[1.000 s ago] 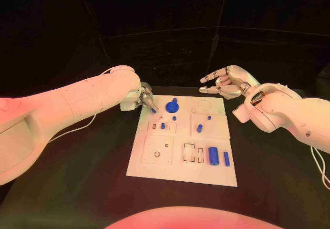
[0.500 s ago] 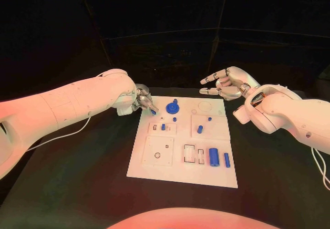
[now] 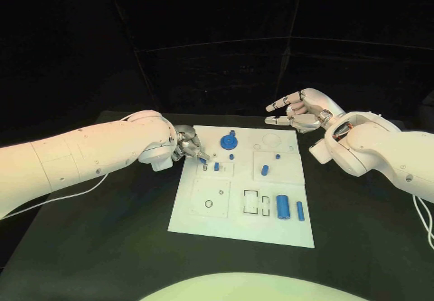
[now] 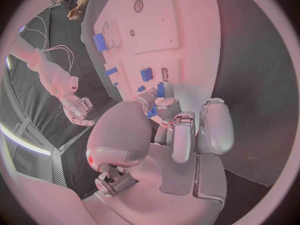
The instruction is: Assemble the parts on the task board
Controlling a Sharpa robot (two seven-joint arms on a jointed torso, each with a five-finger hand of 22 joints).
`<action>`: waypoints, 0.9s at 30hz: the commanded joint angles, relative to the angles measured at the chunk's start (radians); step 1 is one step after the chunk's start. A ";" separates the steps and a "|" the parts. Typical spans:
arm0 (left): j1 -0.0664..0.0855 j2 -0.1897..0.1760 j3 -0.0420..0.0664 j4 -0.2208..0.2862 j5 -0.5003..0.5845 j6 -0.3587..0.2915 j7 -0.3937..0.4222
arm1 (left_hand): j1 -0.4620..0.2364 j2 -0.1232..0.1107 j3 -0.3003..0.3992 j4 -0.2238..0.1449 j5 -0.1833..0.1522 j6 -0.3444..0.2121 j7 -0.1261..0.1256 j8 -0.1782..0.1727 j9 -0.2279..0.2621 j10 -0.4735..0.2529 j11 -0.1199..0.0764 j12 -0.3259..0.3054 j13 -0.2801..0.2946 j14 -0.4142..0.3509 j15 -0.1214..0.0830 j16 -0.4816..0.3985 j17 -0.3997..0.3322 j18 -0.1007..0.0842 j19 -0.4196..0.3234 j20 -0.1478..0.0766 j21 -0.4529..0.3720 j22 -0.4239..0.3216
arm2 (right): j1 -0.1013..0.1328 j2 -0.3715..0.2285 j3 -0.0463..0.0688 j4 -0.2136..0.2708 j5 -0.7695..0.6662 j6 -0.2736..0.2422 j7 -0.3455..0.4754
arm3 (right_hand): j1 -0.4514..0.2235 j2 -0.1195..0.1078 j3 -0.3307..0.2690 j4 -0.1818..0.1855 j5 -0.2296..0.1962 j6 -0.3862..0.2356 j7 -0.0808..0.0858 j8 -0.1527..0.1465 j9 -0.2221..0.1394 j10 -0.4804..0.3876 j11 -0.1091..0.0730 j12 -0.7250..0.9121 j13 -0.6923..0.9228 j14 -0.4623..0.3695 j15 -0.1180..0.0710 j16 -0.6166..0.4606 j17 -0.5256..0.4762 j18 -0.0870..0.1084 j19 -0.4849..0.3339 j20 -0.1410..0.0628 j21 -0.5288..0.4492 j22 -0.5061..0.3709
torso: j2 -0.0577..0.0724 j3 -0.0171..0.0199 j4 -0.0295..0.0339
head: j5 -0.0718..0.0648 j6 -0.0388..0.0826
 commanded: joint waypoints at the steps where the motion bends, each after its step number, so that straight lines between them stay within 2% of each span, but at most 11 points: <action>1: -0.007 -0.009 -0.004 0.026 -0.047 -0.057 -0.007 | -0.006 0.000 0.071 -0.063 0.005 0.002 -0.009 0.005 0.021 0.009 0.001 0.004 0.001 0.106 -0.006 0.003 0.263 0.010 0.004 -0.006 0.006 0.002 | 0.002 0.000 0.001 0.000 0.002 0.011 0.001 | -0.002 0.011 0.000 -0.002 0.004 -0.003 0.001 0.006 -0.002 -0.001 -0.004 -0.004 -0.001 0.060 -0.009 -0.004 0.067 0.015 -0.003 -0.005 -0.007 -0.001 | 0.000 -0.0002 -0.0014 | 0.002 -0.001; 2: -0.010 -0.012 -0.006 0.032 -0.056 -0.060 -0.008 | -0.008 -0.001 0.074 -0.063 0.005 0.003 -0.010 0.007 0.022 0.010 0.001 0.005 0.002 0.106 -0.007 0.003 0.263 0.009 0.004 -0.006 0.007 0.003 | 0.002 0.000 0.000 0.000 0.002 0.011 0.001 | -0.002 0.011 0.000 -0.002 0.004 -0.003 0.001 0.006 -0.002 -0.001 -0.004 -0.004 -0.001 0.060 -0.009 -0.004 0.067 0.015 -0.003 -0.005 -0.007 -0.001 | 0.001 -0.0005 -0.0029 | 0.003 -0.002; 9: -0.024 -0.021 -0.012 0.057 -0.084 -0.068 -0.009 | -0.011 -0.006 0.078 -0.065 0.004 0.004 -0.011 0.010 0.023 0.010 0.000 0.005 0.002 0.106 -0.007 0.003 0.263 0.010 0.004 -0.007 0.006 0.003 | 0.002 0.000 0.000 -0.001 0.002 0.011 0.001 | -0.002 0.011 0.000 -0.002 0.004 -0.003 0.001 0.006 -0.002 -0.001 -0.004 -0.004 -0.001 0.060 -0.009 -0.004 0.067 0.015 -0.003 -0.005 -0.007 -0.001 | 0.002 -0.0013 -0.0028 | 0.003 -0.003; 27: -0.027 -0.017 -0.013 0.064 -0.137 -0.035 -0.019 | -0.017 -0.016 0.087 -0.069 0.004 0.005 -0.013 0.019 0.026 0.014 -0.002 0.008 0.006 0.106 -0.009 0.003 0.263 0.009 0.005 -0.008 0.007 0.005 | 0.002 0.001 0.000 -0.003 0.002 0.013 0.003 | -0.002 0.011 0.000 -0.002 0.004 -0.003 0.001 0.006 -0.002 -0.001 -0.004 -0.004 -0.001 0.060 -0.009 -0.004 0.067 0.015 -0.003 -0.005 -0.007 -0.001 | 0.002 -0.0005 -0.0029 | 0.002 -0.010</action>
